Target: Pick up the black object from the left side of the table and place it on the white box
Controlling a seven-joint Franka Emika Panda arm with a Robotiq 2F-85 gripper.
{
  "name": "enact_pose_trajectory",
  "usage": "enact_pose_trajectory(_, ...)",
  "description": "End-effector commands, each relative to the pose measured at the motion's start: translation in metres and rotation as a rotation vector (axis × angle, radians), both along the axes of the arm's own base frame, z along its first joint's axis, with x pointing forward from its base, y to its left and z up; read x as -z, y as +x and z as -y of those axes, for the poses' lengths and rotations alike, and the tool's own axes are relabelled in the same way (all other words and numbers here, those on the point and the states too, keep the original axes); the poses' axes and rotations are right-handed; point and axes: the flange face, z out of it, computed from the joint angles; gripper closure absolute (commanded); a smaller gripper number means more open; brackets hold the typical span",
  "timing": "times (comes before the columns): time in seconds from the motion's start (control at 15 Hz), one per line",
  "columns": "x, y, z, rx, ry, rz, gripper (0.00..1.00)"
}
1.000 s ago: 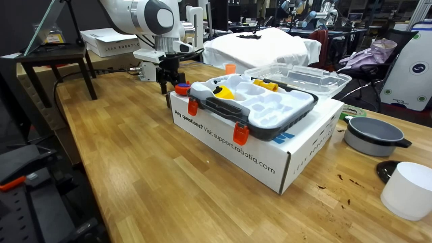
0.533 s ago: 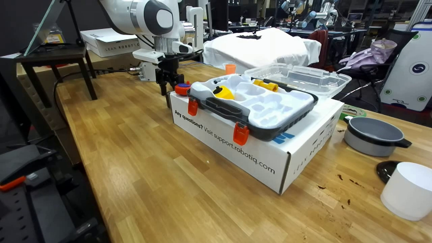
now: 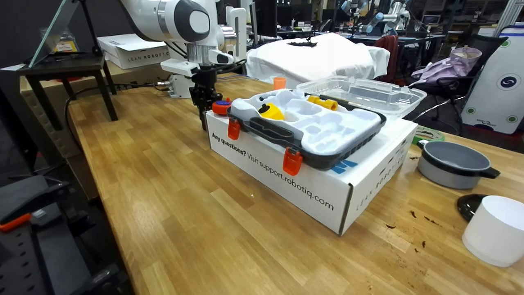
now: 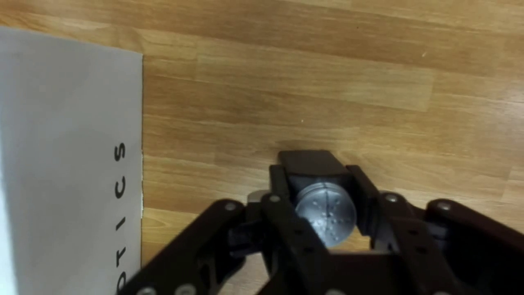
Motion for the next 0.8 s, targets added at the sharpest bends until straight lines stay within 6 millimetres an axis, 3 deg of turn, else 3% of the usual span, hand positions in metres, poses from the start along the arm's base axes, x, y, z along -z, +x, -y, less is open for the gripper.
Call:
enact_pose_trajectory(0.0,-0.006,-0.001,0.001,0.000,-0.016,-0.005,0.86)
enact_pose_trajectory(0.4,-0.025,-0.003,-0.001,-0.094,-0.031,0.030,0.86)
enact_pose_trajectory(0.73,-0.051,-0.005,0.001,-0.285,-0.016,0.054,0.86)
